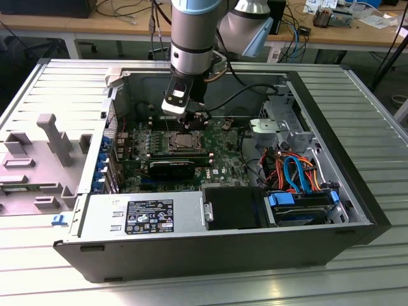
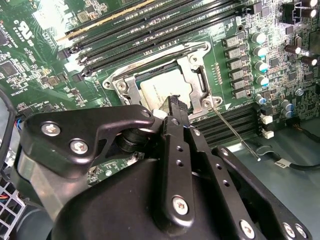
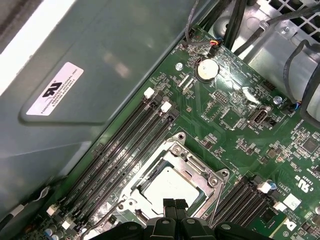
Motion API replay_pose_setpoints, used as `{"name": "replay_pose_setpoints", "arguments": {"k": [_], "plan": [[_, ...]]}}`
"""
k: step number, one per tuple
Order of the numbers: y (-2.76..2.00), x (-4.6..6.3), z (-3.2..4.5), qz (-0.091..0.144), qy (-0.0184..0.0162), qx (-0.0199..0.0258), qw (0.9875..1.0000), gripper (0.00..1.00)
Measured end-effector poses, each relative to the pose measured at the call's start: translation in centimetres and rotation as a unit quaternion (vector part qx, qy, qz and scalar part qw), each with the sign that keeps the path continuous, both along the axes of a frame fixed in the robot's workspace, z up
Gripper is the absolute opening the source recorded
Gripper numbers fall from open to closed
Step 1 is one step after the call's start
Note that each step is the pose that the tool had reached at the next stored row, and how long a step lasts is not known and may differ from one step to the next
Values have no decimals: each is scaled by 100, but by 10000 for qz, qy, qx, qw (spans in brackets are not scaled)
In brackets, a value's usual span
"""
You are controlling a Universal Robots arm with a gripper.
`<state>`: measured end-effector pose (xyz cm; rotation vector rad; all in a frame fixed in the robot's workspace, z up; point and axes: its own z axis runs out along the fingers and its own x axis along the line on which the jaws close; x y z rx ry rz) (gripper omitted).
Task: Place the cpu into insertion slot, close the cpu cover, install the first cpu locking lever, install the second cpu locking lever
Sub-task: 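Install the first cpu locking lever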
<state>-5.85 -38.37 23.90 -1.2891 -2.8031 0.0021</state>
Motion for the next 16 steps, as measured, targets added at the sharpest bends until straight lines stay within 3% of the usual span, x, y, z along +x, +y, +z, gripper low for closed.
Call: {"name": "replay_pose_setpoints", "arguments": {"k": [16], "plan": [[0,0,0,74,0,0,10000,11]]}}
